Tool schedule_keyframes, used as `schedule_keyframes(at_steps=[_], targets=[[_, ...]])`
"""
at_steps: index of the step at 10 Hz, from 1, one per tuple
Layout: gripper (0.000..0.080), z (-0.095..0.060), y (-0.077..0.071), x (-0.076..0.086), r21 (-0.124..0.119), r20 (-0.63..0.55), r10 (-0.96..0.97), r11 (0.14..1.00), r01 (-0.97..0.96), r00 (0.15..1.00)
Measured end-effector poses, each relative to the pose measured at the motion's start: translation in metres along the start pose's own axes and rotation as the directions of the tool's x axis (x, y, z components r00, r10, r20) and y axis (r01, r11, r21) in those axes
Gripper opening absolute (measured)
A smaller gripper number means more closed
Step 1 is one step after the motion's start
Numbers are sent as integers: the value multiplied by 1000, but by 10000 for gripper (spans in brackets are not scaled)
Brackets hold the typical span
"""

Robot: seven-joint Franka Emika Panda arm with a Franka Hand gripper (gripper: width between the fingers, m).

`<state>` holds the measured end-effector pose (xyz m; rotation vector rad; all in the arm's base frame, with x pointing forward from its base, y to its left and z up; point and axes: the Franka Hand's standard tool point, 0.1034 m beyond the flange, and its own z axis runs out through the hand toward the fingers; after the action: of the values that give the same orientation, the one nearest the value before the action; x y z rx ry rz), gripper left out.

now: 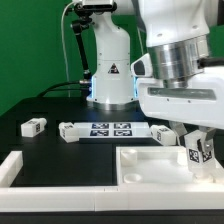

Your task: Assemble square table

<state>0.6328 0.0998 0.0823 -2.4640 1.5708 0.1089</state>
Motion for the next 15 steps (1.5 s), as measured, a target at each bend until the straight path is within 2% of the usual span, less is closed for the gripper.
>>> schedule_keyframes(at_steps=[2, 3, 6, 7, 8, 9, 10, 12, 14, 15], targets=[[291, 0, 0, -4, -13, 0, 153, 988, -153, 988], [291, 0, -1, -10, -28, 5, 240, 971, -239, 971], [296, 2, -1, -14, -35, 5, 164, 986, -163, 987], [465, 4, 2, -19, -71, -8, -8, 997, 8, 1000], [465, 4, 5, -23, -133, -13, -238, 963, 234, 971], [611, 4, 3, -25, -141, -6, -352, 927, 348, 936], [638, 4, 4, -22, -140, -3, -391, 911, 387, 920], [648, 4, 4, -22, -140, 18, -529, 839, 526, 849], [648, 4, 1, -25, -171, 26, -736, 664, 728, 677], [648, 5, -1, -26, -163, 15, -741, 661, 733, 672]])
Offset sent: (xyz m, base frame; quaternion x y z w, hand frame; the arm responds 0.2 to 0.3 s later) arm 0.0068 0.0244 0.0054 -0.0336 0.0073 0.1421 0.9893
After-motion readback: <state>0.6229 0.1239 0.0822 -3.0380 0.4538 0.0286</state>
